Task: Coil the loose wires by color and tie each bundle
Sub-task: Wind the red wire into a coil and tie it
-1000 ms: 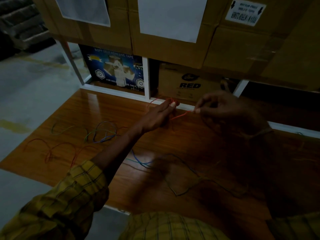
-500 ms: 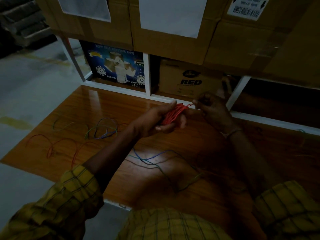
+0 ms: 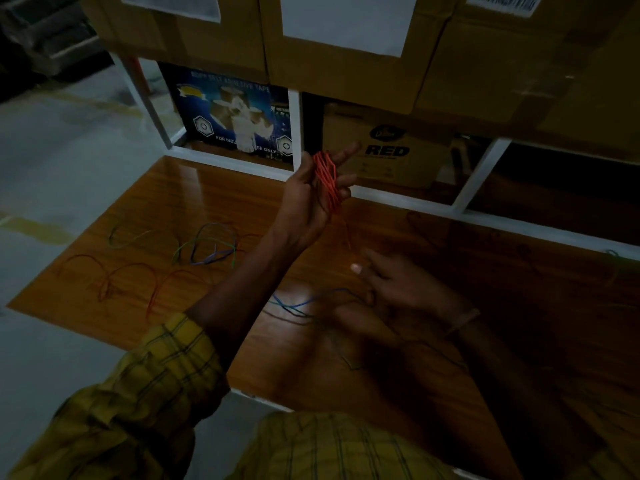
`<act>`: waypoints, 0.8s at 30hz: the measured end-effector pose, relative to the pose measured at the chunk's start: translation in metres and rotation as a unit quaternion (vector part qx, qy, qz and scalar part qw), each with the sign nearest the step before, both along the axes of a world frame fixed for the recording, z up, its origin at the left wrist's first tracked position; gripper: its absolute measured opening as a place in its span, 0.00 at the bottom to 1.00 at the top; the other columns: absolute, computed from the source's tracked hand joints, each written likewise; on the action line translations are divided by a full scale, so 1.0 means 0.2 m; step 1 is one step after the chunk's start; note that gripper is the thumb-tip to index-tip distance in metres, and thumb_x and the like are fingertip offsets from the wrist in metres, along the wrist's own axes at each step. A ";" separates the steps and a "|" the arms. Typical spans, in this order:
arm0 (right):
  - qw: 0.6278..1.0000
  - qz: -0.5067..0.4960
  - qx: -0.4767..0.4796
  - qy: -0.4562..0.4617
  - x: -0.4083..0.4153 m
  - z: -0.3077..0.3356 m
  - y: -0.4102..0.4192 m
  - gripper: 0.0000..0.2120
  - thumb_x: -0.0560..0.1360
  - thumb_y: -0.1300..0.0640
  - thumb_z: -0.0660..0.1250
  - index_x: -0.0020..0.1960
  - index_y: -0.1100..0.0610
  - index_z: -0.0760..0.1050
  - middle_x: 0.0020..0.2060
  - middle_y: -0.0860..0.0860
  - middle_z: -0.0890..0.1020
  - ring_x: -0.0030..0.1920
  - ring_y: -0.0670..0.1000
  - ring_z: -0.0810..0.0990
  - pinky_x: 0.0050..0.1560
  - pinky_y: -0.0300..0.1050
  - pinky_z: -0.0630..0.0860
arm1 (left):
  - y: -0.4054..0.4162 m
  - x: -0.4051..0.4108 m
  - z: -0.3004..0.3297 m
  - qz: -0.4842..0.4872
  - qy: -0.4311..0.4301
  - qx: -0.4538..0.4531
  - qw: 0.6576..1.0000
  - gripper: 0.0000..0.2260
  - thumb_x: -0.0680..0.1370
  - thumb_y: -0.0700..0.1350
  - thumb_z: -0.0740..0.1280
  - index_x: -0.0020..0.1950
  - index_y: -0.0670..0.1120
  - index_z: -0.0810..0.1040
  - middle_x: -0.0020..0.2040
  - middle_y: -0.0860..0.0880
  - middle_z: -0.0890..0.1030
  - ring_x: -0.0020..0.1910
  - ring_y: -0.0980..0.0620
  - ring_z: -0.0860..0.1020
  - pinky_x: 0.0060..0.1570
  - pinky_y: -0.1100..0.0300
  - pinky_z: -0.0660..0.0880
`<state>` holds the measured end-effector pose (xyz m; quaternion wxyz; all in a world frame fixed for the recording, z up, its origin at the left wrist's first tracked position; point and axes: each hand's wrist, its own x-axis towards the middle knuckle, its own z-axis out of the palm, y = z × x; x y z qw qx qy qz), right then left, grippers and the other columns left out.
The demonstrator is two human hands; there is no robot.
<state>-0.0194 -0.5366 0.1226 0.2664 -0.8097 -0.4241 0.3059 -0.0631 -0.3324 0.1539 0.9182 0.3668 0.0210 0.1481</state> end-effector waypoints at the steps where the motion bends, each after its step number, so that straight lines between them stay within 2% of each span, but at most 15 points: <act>1: 0.999 0.018 -0.037 0.000 -0.01 0.03 0.00 0.25 0.85 0.43 0.58 0.80 0.42 0.57 0.37 0.52 0.86 0.36 0.56 0.87 0.44 0.54 0.84 | -0.01 0.02 -0.02 0.033 0.018 0.037 0.999 0.30 0.89 0.57 0.43 0.82 0.37 0.60 0.77 0.39 0.74 0.45 0.49 0.86 0.43 0.59 0.82; 2: 0.997 0.036 -0.064 0.010 -0.03 0.08 -0.01 0.25 0.85 0.43 0.58 0.80 0.43 0.55 0.36 0.52 0.86 0.33 0.56 0.86 0.41 0.54 0.85 | -0.03 0.03 -0.04 0.065 0.037 0.088 0.993 0.28 0.89 0.57 0.43 0.81 0.39 0.61 0.77 0.41 0.74 0.49 0.46 0.87 0.47 0.56 0.83; 3: 0.995 0.059 -0.081 0.021 -0.04 0.11 -0.02 0.22 0.85 0.44 0.58 0.77 0.45 0.59 0.36 0.53 0.86 0.31 0.56 0.86 0.39 0.55 0.85 | -0.04 0.05 -0.07 0.092 0.054 0.141 0.984 0.26 0.90 0.56 0.44 0.80 0.41 0.63 0.77 0.43 0.74 0.53 0.43 0.87 0.51 0.53 0.84; 4: 0.993 0.084 -0.085 0.022 -0.06 0.15 -0.03 0.17 0.85 0.45 0.59 0.71 0.49 0.64 0.36 0.53 0.86 0.31 0.56 0.85 0.39 0.58 0.85 | -0.05 0.06 -0.09 0.117 0.072 0.200 0.970 0.24 0.90 0.56 0.46 0.79 0.44 0.64 0.78 0.45 0.73 0.55 0.40 0.87 0.55 0.50 0.83; 5: 0.991 0.102 -0.079 0.020 -0.07 0.21 -0.04 0.09 0.85 0.48 0.60 0.62 0.50 0.69 0.37 0.54 0.86 0.33 0.57 0.86 0.40 0.60 0.84 | -0.06 0.06 -0.11 0.135 0.091 0.260 0.952 0.21 0.90 0.57 0.47 0.77 0.49 0.65 0.78 0.47 0.72 0.57 0.39 0.86 0.59 0.47 0.82; 6: 0.992 0.107 -0.070 0.017 -0.06 0.27 -0.05 0.05 0.85 0.50 0.61 0.58 0.49 0.72 0.38 0.54 0.86 0.34 0.57 0.86 0.40 0.60 0.84 | -0.06 0.05 -0.13 0.150 0.111 0.325 0.927 0.20 0.89 0.59 0.48 0.77 0.52 0.66 0.79 0.48 0.70 0.59 0.40 0.85 0.62 0.45 0.81; 9: 0.997 0.071 -0.024 0.011 0.01 0.47 -0.10 0.07 0.82 0.53 0.66 0.59 0.48 0.78 0.38 0.52 0.85 0.32 0.52 0.84 0.31 0.41 0.81 | -0.05 0.02 -0.19 0.152 0.145 0.488 0.847 0.23 0.88 0.61 0.49 0.77 0.51 0.67 0.76 0.45 0.73 0.55 0.47 0.85 0.56 0.48 0.83; 11: 0.997 0.058 0.054 -0.009 0.07 0.58 -0.14 0.07 0.81 0.54 0.67 0.58 0.51 0.80 0.41 0.51 0.84 0.35 0.49 0.82 0.32 0.36 0.78 | -0.05 -0.01 -0.20 0.113 0.144 0.543 0.820 0.20 0.88 0.62 0.49 0.71 0.53 0.70 0.71 0.44 0.76 0.55 0.46 0.84 0.53 0.46 0.83; 13: 0.989 0.008 0.147 0.020 0.13 0.62 -0.17 0.07 0.82 0.57 0.67 0.56 0.58 0.81 0.39 0.49 0.82 0.34 0.45 0.79 0.31 0.34 0.74 | -0.05 -0.05 -0.18 0.069 0.150 0.575 0.801 0.18 0.88 0.60 0.49 0.67 0.53 0.72 0.66 0.45 0.79 0.51 0.50 0.82 0.48 0.47 0.82; 14: 0.982 -0.023 0.187 0.030 0.17 0.62 -0.18 0.08 0.82 0.57 0.66 0.55 0.60 0.81 0.36 0.49 0.80 0.32 0.44 0.76 0.29 0.34 0.72 | -0.06 -0.06 -0.16 0.045 0.153 0.576 0.802 0.19 0.89 0.59 0.49 0.67 0.50 0.73 0.64 0.44 0.80 0.46 0.53 0.80 0.43 0.51 0.79; 16: 0.968 -0.071 0.238 0.027 0.26 0.59 -0.16 0.09 0.82 0.57 0.66 0.55 0.63 0.80 0.33 0.49 0.78 0.30 0.45 0.73 0.28 0.36 0.69 | -0.08 -0.10 -0.13 -0.011 0.164 0.532 0.830 0.22 0.90 0.57 0.49 0.70 0.44 0.73 0.61 0.42 0.83 0.39 0.51 0.79 0.34 0.60 0.74; 19: 0.957 -0.110 0.266 -0.022 0.39 0.51 -0.08 0.10 0.82 0.56 0.67 0.55 0.62 0.80 0.36 0.54 0.78 0.34 0.52 0.74 0.33 0.43 0.71 | -0.11 -0.15 -0.08 -0.096 0.154 0.442 0.878 0.23 0.90 0.54 0.48 0.72 0.39 0.70 0.58 0.40 0.86 0.28 0.50 0.73 0.27 0.61 0.69; 21: 0.949 -0.134 0.280 -0.058 0.42 0.44 -0.03 0.09 0.82 0.54 0.68 0.54 0.61 0.81 0.39 0.49 0.80 0.39 0.48 0.79 0.41 0.47 0.74 | -0.11 -0.16 -0.07 -0.137 0.128 0.415 0.890 0.24 0.90 0.53 0.47 0.73 0.37 0.70 0.59 0.36 0.84 0.25 0.51 0.69 0.24 0.60 0.66; 22: 0.943 -0.147 0.289 -0.073 0.42 0.41 -0.01 0.09 0.81 0.54 0.68 0.53 0.60 0.82 0.41 0.45 0.81 0.43 0.43 0.81 0.45 0.44 0.76 | -0.11 -0.16 -0.07 -0.156 0.113 0.402 0.895 0.25 0.90 0.53 0.46 0.73 0.35 0.70 0.60 0.34 0.83 0.23 0.52 0.68 0.23 0.61 0.64; 24: 0.934 -0.182 0.291 -0.096 0.41 0.34 0.01 0.07 0.81 0.54 0.70 0.53 0.56 0.83 0.44 0.41 0.82 0.48 0.32 0.80 0.50 0.30 0.75 | -0.10 -0.16 -0.05 -0.186 0.079 0.367 0.908 0.26 0.91 0.52 0.45 0.73 0.33 0.70 0.62 0.29 0.80 0.21 0.54 0.66 0.22 0.61 0.61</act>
